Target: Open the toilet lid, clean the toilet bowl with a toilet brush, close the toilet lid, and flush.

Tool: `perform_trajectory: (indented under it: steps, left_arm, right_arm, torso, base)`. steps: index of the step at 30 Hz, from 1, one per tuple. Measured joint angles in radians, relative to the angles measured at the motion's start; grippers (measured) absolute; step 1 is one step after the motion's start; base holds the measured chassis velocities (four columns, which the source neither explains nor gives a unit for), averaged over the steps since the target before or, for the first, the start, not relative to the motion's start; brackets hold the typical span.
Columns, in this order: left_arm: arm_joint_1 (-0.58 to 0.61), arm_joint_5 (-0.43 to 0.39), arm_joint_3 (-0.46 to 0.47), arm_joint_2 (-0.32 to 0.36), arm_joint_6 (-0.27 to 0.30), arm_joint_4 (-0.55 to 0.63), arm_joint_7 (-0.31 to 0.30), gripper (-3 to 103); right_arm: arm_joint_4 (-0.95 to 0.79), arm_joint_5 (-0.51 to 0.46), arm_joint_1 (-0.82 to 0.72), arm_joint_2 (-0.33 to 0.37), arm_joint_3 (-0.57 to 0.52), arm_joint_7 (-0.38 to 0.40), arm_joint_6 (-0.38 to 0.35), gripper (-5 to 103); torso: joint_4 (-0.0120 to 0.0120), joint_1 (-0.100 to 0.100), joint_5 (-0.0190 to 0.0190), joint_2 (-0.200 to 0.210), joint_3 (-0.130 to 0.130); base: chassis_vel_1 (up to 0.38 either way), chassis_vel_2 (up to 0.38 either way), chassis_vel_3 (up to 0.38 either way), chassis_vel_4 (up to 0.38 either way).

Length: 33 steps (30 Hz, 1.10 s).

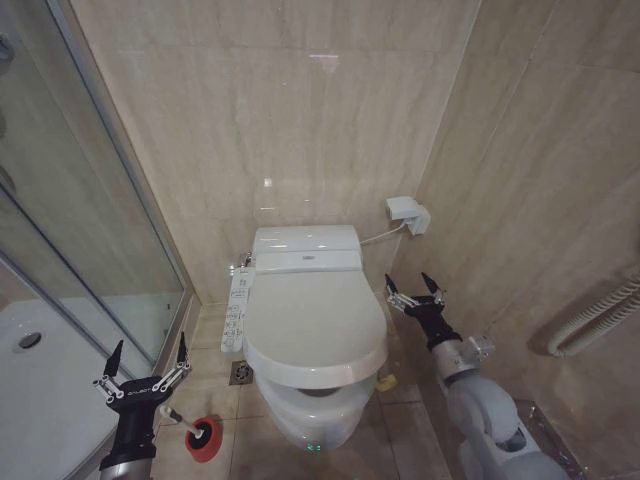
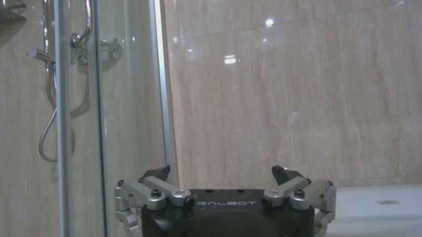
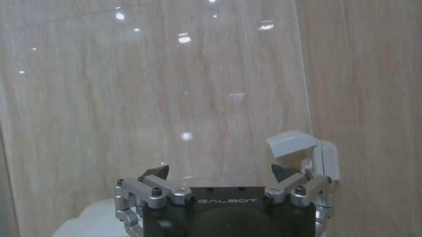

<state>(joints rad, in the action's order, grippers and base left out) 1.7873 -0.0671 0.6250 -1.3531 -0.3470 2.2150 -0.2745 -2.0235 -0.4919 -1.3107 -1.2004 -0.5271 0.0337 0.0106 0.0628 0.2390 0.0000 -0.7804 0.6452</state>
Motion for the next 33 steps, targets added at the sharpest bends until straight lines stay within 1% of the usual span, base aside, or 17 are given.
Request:
perform_trajectory:
  steps: [6,12,15,26,33]
  left_arm:
    - [0.0,0.0,0.0,0.0,0.0,0.0,0.0,100]
    - [0.0,0.0,0.0,0.0,0.0,0.0,0.0,100]
    - [0.0,0.0,0.0,0.0,0.0,0.0,0.0,100]
    - [0.0,0.0,0.0,0.0,0.0,0.0,0.0,100]
    - [0.0,0.0,0.0,0.0,0.0,0.0,0.0,100]
  right_arm:
    - [-0.033,0.014,-0.054,-0.014,-0.012,0.001,-0.002,100]
    - [-0.062,0.037,-0.103,-0.049,-0.018,-0.002,-0.002,100]
    - [-0.062,0.039,-0.112,-0.062,-0.027,-0.009,0.01,100]
    - [-0.081,0.068,-0.135,-0.105,-0.032,-0.013,-0.001,100]
    - [-0.081,0.076,-0.122,-0.102,-0.031,-0.014,0.003,100]
  torso:
    - [0.0003,0.0,0.0,0.0,0.0]
    - [0.0001,0.0,-0.0001,0.0,0.0]
    - [0.0001,0.0,-0.0001,0.0,0.0]
    - [0.0002,0.0,0.0,0.0,0.0]
    - [0.0001,0.0,0.0,0.0,0.0]
  base:
    - [0.0,0.0,0.0,0.0]
    - [0.0,0.0,0.0,0.0]
    - [0.0,0.0,0.0,0.0]
    - [0.0,0.0,0.0,0.0]
    - [0.0,0.0,0.0,0.0]
